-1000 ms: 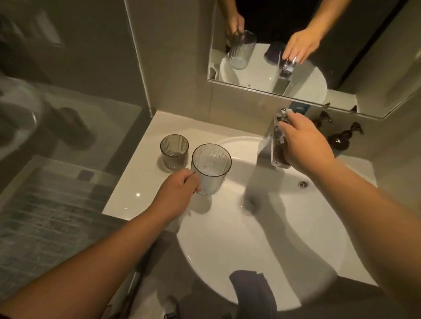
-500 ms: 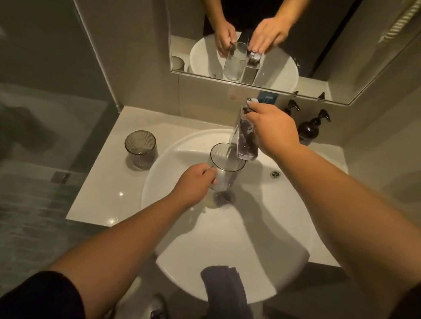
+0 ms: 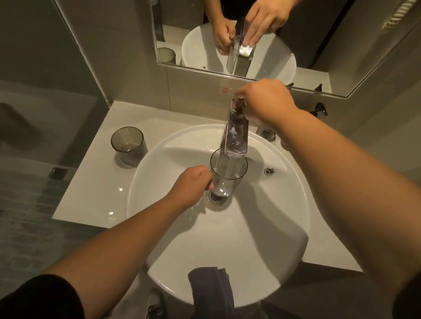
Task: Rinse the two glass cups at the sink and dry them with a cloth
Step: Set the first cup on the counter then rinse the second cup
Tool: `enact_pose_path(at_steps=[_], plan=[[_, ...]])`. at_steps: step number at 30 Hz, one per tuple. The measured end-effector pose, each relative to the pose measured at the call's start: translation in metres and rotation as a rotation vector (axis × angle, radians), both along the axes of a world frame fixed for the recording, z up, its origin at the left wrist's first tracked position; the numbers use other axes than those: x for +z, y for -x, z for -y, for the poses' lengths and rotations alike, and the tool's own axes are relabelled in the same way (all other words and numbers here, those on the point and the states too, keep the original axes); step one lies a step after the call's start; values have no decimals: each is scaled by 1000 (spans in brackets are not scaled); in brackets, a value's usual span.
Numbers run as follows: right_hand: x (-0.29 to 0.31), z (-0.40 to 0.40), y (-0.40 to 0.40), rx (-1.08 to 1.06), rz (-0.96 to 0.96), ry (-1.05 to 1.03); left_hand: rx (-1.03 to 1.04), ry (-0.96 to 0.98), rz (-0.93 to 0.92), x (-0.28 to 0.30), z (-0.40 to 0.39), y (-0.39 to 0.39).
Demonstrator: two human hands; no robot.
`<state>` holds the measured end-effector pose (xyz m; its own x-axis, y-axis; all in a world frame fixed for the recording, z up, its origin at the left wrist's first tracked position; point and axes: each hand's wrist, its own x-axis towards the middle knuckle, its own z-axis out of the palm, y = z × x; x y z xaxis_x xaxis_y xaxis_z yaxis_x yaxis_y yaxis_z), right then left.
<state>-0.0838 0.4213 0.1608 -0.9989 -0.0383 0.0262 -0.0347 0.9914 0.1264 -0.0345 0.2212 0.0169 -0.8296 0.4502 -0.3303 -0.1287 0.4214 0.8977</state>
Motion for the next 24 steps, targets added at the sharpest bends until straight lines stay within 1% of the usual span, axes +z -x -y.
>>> enact_pose_path(at_steps=[4,8,13,15,18,19,22,24], plan=[[-2,0,0,-23,15,30,-10,-4,3,-5,-2,0],[0,1,-2,-19,-9,61,-6,-26,12,-8,-4,-1],[-4,0,-5,-25,-39,149,14,-83,38,-5,-5,-4],[-5,-3,-7,-6,-27,233,19,-94,40,-3,-5,-4],[-7,-12,-14,17,32,429,21,-93,37,-4,-5,-3],[-9,-16,-19,24,23,490,21,-92,37,-4,-4,-2],[-18,-24,-38,-9,-150,647,23,-91,31,-5,-5,-2],[-34,-30,-56,-104,-248,798,25,-93,25,-3,-5,-2]])
